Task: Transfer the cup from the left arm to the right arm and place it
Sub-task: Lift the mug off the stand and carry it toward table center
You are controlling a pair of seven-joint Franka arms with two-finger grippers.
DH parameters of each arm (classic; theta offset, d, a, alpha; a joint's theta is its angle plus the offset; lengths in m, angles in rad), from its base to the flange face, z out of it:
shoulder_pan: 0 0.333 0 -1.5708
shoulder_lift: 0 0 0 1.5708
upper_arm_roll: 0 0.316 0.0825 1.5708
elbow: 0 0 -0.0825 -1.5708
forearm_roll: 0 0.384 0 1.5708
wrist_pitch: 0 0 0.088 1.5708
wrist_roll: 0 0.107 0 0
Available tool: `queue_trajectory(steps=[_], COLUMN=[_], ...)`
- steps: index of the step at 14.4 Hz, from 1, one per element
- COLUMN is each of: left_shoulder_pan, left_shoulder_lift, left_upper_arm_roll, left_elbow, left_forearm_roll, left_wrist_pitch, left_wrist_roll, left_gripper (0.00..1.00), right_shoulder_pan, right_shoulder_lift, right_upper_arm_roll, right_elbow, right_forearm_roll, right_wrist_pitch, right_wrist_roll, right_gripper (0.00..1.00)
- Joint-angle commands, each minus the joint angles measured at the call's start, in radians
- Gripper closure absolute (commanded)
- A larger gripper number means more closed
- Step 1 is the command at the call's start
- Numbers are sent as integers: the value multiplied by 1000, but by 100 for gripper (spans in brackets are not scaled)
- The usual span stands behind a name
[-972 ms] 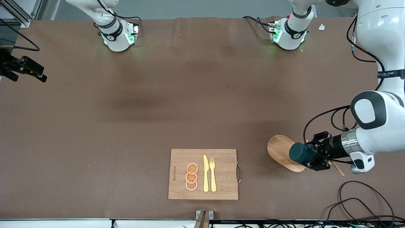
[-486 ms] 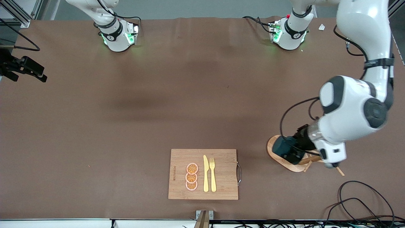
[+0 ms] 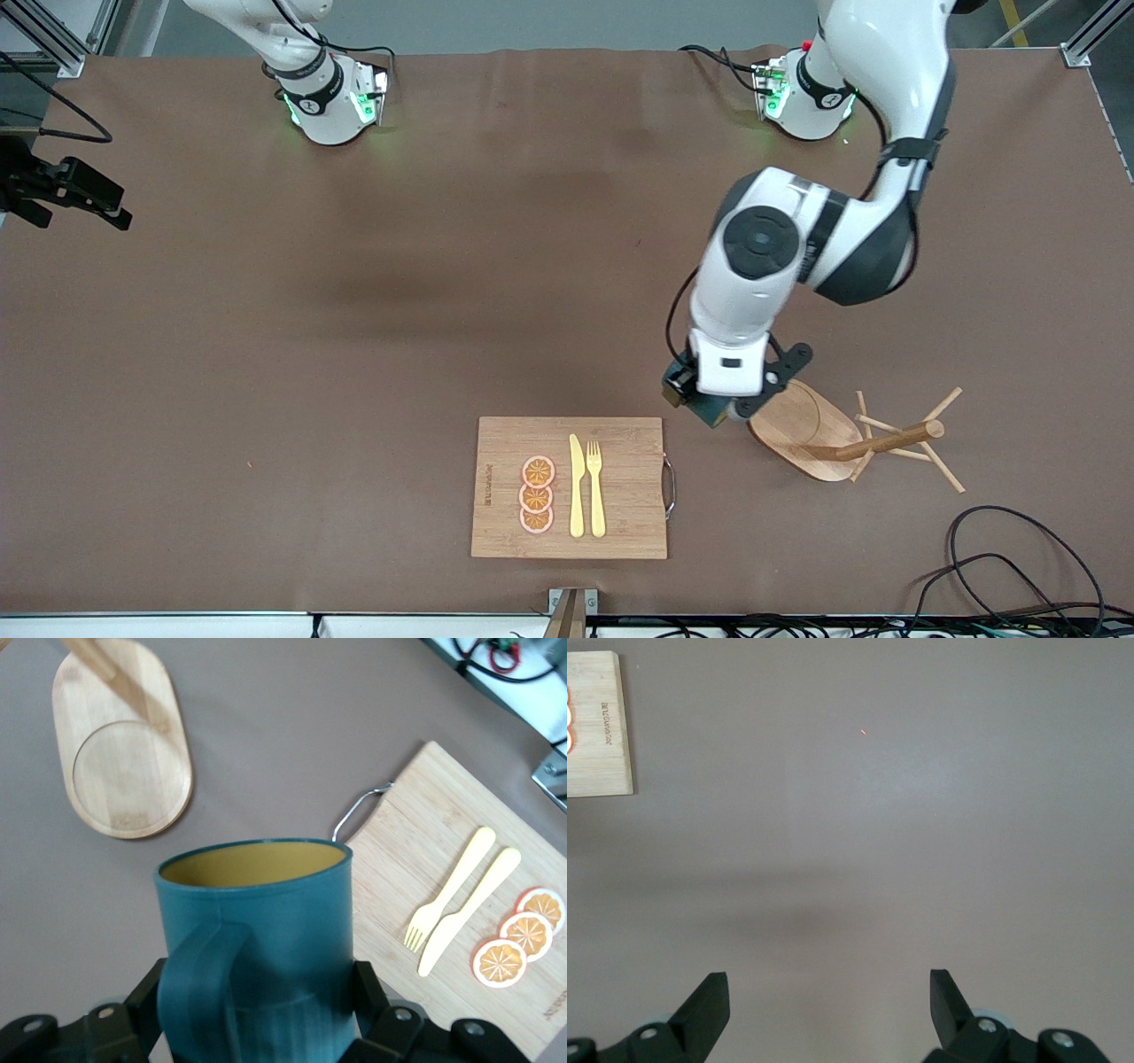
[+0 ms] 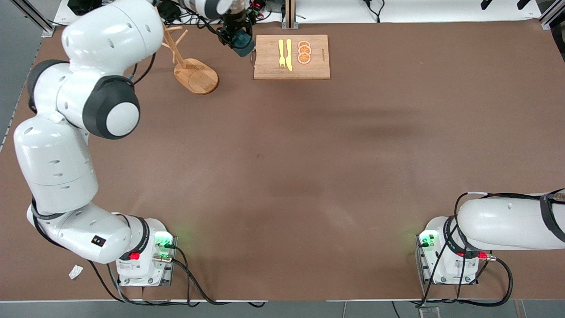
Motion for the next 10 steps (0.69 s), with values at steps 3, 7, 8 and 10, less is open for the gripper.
queue_trajectory(steps=[3, 7, 8, 10], left_shoulder_pan=[-142, -263, -286, -350], left_shoulder_lift=[35, 71, 79, 104], left_upper_arm_roll=[15, 15, 15, 16], left_elbow=[7, 7, 7, 7], left_forearm_roll=[186, 362, 410, 473], left_wrist_pitch=[46, 48, 48, 48], left_wrist_roll=[-16, -90, -120, -222], left_gripper=[35, 35, 35, 35], right_shoulder_pan=[-9, -7, -7, -7], right_shoulder_lift=[-7, -7, -7, -7], right_upper_arm_roll=[5, 5, 5, 5], right_elbow=[-2, -2, -2, -2], right_forearm_roll=[11, 11, 11, 11], right_wrist_pitch=[-6, -6, -6, -6], right_wrist_roll=[-7, -7, -7, -7], right_gripper=[0, 0, 0, 0])
